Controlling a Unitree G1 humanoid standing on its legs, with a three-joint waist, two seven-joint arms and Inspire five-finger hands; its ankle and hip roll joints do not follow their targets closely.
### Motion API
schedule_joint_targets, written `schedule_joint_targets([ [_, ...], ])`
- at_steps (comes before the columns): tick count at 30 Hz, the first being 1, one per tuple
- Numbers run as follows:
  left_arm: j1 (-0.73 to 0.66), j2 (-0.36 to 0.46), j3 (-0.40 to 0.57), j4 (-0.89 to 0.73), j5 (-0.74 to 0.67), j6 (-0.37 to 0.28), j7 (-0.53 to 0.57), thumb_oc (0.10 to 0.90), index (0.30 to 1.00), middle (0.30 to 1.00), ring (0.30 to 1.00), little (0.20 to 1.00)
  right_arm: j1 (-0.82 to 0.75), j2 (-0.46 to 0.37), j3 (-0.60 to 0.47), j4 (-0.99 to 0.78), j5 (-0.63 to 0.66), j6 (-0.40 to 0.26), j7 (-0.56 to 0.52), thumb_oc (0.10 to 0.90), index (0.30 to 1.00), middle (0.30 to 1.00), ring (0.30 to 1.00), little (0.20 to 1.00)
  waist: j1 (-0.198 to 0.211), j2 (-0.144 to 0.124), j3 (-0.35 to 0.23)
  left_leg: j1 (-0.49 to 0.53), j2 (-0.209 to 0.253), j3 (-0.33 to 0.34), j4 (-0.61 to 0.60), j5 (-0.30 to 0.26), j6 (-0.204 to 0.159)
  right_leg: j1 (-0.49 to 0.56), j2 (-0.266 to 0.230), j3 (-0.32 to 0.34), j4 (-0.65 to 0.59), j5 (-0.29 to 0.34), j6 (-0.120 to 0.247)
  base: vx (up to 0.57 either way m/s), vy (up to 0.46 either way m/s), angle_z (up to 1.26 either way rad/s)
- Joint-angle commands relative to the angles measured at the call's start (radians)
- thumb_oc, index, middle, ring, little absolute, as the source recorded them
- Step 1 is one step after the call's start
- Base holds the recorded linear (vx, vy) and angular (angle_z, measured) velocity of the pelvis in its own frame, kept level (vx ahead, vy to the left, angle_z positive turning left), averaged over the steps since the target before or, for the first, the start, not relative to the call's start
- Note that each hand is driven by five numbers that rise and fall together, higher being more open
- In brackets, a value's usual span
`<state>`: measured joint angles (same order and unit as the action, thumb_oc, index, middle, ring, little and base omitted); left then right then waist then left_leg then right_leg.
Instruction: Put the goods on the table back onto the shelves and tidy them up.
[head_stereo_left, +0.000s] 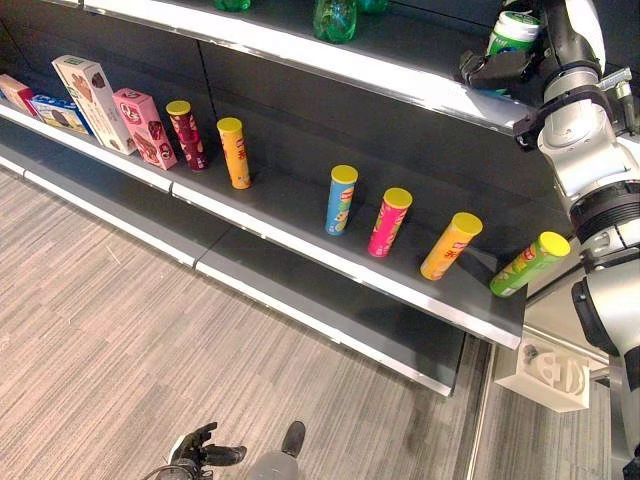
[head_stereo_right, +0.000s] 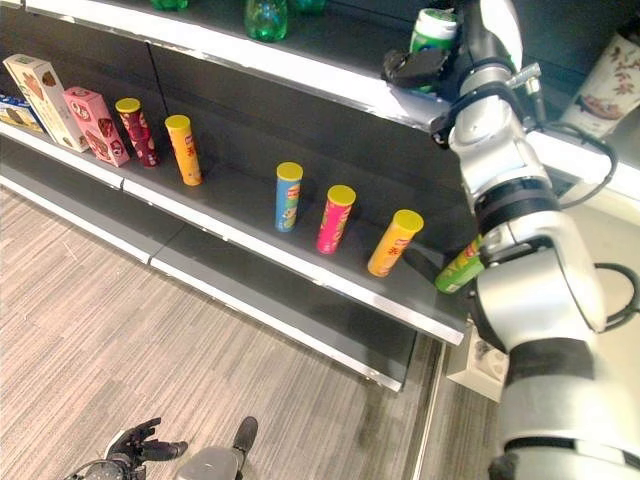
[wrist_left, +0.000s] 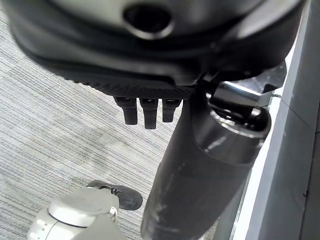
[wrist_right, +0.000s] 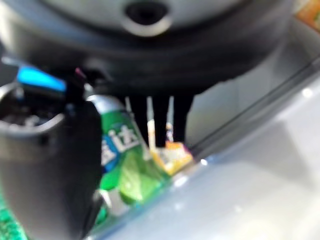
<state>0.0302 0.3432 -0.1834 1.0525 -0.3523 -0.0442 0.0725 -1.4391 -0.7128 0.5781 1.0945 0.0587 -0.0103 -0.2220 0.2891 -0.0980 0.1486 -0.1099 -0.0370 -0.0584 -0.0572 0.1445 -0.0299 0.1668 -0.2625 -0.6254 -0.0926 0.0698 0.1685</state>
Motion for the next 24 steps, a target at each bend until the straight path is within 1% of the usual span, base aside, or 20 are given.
schedule_joint_targets([
  [1,-0.031,0.057,-0.042,0.01,0.0,-0.04,-0.004,0.8,0.9,0.9,0.9,0.9,-0.124,-0.018,0.06,-0.005,0.018,-0.038,-0.033,0.8,0.9,0.9,0.9,0.9,0.025,-0.008,-0.026,0.09,0.035,0.0,-0.03,-0.147,-0.058,0.047,-0.05,-0.003,0.012,0.034,0.087,0.0,0.0,0.0],
  [6,-0.032,0.057,-0.044,0.01,-0.004,-0.04,-0.002,0.8,0.9,0.9,0.9,0.9,-0.126,-0.013,0.055,-0.008,0.022,-0.038,-0.038,0.8,0.9,0.9,0.9,0.9,0.021,-0.009,-0.026,0.093,0.034,-0.001,-0.029,-0.148,-0.056,0.047,-0.049,-0.003,0.013,0.037,0.087,0.0,0.0,0.0],
  [10,-0.034,0.058,-0.04,0.012,-0.005,-0.039,-0.002,0.8,0.9,0.9,0.9,0.9,-0.122,-0.012,0.046,-0.05,0.029,-0.044,-0.046,0.8,0.9,0.9,0.9,0.9,0.015,-0.01,-0.027,0.096,0.034,0.002,-0.03,-0.149,-0.055,0.047,-0.049,0.002,0.013,0.038,0.087,0.0,0.0,0.0],
  [11,-0.035,0.058,-0.037,0.012,-0.006,-0.037,0.001,0.8,0.9,0.9,0.9,0.9,-0.119,-0.004,0.039,-0.09,0.035,-0.049,-0.053,0.8,0.9,0.9,0.9,0.9,0.009,-0.01,-0.027,0.099,0.035,0.007,-0.03,-0.151,-0.054,0.045,-0.05,0.008,0.013,0.038,0.087,0.0,0.0,0.0],
  [12,-0.035,0.058,-0.037,0.012,-0.006,-0.037,0.001,0.8,0.9,0.9,0.9,0.9,-0.119,-0.004,0.039,-0.09,0.035,-0.049,-0.053,0.8,0.9,0.9,0.9,0.9,0.009,-0.01,-0.027,0.099,0.035,0.007,-0.03,-0.151,-0.054,0.045,-0.05,0.008,0.013,0.038,0.087,-0.07,0.06,-0.03],
  [13,-0.037,0.056,-0.035,0.01,-0.007,-0.036,0.002,0.8,0.9,0.9,0.9,0.9,-0.115,-0.001,0.031,-0.129,0.035,-0.054,-0.062,0.8,0.9,0.9,0.9,0.9,0.003,-0.01,-0.023,0.091,0.025,0.012,-0.03,-0.131,-0.045,0.036,-0.061,-0.002,0.016,0.054,0.08,-0.01,0.008,-0.05],
  [14,-0.036,0.057,-0.033,0.011,-0.007,-0.036,0.002,0.8,0.9,0.9,0.9,0.9,-0.114,0.001,0.029,-0.131,0.035,-0.053,-0.062,0.8,0.9,0.9,0.9,0.9,0.002,-0.01,-0.027,0.1,0.034,0.011,-0.03,-0.151,-0.053,0.044,-0.051,0.011,0.013,0.039,0.086,-0.07,0.056,-0.06],
  [15,-0.039,0.056,-0.033,0.01,-0.008,-0.036,0.003,0.8,0.9,0.9,0.9,0.9,-0.114,0.0,0.024,-0.154,0.034,-0.055,-0.068,0.8,0.9,0.9,0.9,0.9,-0.003,-0.011,-0.025,0.092,0.025,0.014,-0.03,-0.132,-0.044,0.033,-0.061,0.001,0.016,0.053,0.079,0.0,0.005,-0.04],
  [18,-0.042,0.055,-0.025,0.012,-0.008,-0.035,0.009,0.8,0.9,0.9,0.9,0.9,-0.11,-0.004,0.009,-0.251,0.013,-0.058,-0.097,0.8,0.9,0.9,0.9,0.9,-0.018,-0.011,-0.027,0.097,0.029,0.024,-0.03,-0.134,-0.044,0.032,-0.061,0.012,0.015,0.05,0.078,-0.02,0.02,-0.08],
  [19,-0.042,0.055,-0.025,0.012,-0.008,-0.035,0.009,0.8,0.9,0.9,0.9,0.9,-0.11,-0.005,0.009,-0.251,0.013,-0.058,-0.097,0.8,0.9,0.9,0.9,0.9,-0.017,-0.011,-0.027,0.097,0.029,0.024,-0.03,-0.134,-0.044,0.032,-0.061,0.012,0.015,0.05,0.078,0.01,-0.001,-0.05],
  [21,-0.051,0.055,-0.017,0.015,-0.007,-0.031,0.016,0.8,0.9,0.9,0.9,0.9,-0.107,-0.005,-0.007,-0.329,-0.008,-0.059,-0.113,0.8,0.9,0.9,0.9,0.9,-0.034,-0.012,-0.031,0.103,0.033,0.035,-0.03,-0.137,-0.043,0.031,-0.061,0.023,0.013,0.048,0.076,0.01,-0.005,-0.03],
  [24,-0.054,0.056,-0.007,0.017,-0.009,-0.03,0.019,0.8,0.9,0.9,0.9,0.9,-0.111,-0.017,-0.018,-0.375,-0.016,-0.059,-0.124,0.8,0.9,0.9,0.9,0.9,-0.043,-0.016,-0.033,0.11,0.036,0.044,-0.03,-0.14,-0.043,0.031,-0.06,0.032,0.012,0.046,0.075,0.01,-0.005,-0.17],
])
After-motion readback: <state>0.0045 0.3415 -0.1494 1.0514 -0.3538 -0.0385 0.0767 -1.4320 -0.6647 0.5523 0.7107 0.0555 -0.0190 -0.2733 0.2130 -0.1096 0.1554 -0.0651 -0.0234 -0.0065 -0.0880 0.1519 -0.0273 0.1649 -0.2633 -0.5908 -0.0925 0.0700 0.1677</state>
